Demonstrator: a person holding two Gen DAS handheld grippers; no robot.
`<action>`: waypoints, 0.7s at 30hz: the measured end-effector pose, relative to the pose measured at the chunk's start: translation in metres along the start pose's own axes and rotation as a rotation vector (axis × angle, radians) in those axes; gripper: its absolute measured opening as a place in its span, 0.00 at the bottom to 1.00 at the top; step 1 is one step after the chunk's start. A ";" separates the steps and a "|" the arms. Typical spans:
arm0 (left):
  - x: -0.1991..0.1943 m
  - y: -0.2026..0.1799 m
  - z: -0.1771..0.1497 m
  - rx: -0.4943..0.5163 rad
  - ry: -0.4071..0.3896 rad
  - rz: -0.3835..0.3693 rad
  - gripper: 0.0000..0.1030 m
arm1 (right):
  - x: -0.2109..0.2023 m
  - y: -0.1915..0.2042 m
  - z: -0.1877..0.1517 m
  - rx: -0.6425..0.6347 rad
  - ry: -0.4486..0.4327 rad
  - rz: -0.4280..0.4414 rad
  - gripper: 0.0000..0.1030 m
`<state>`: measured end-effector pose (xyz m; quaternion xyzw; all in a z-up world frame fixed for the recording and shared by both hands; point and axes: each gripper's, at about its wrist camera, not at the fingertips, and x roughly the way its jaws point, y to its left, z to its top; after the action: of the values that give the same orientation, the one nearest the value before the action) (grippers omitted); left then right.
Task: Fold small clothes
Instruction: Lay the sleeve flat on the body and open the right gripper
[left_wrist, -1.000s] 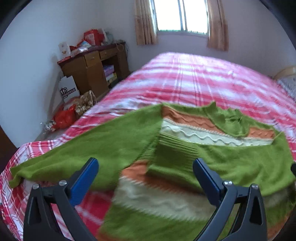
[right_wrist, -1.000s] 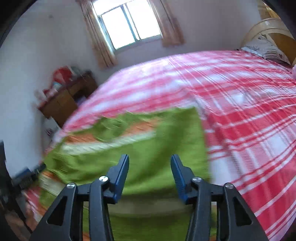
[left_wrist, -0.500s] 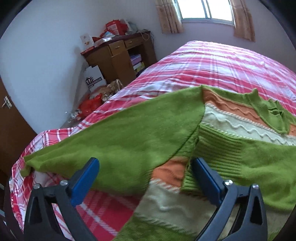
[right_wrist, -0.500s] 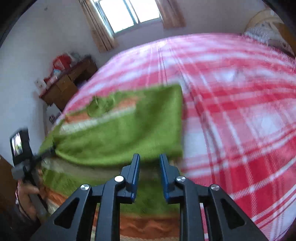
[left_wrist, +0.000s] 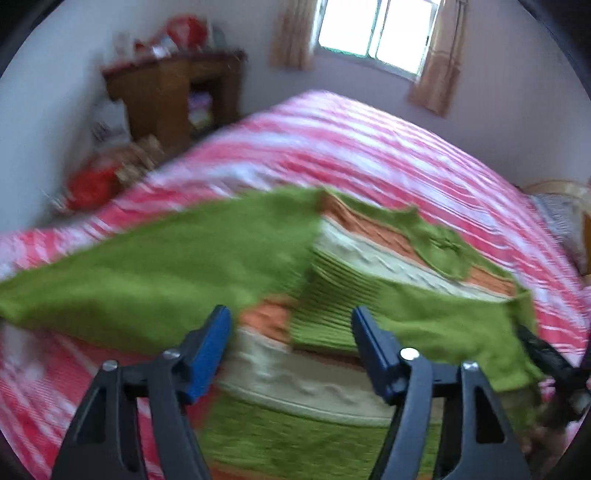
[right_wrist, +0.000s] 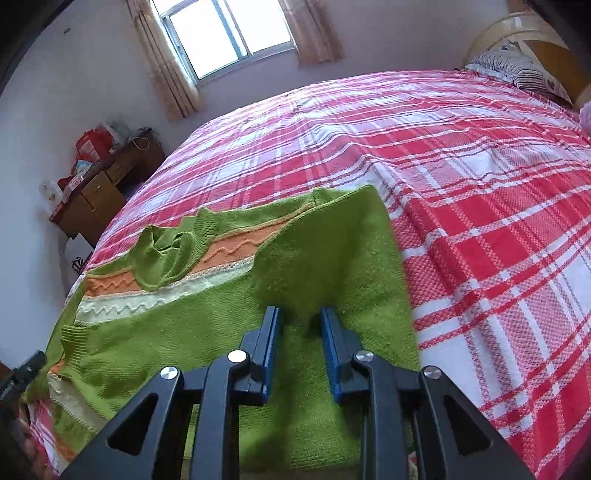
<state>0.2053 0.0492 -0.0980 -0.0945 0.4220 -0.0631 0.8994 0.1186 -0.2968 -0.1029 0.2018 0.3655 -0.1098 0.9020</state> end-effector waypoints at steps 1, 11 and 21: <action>0.005 -0.002 -0.002 -0.013 0.012 -0.012 0.67 | 0.000 -0.001 -0.001 0.005 -0.003 0.008 0.24; 0.024 -0.023 -0.004 -0.029 0.040 -0.147 0.28 | -0.003 -0.004 -0.002 0.021 -0.011 0.028 0.24; -0.002 -0.008 -0.010 -0.137 -0.029 -0.109 0.59 | -0.004 -0.006 -0.003 0.033 -0.014 0.045 0.24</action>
<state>0.1955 0.0410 -0.1011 -0.1797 0.4065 -0.0815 0.8921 0.1120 -0.3001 -0.1039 0.2240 0.3526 -0.0971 0.9033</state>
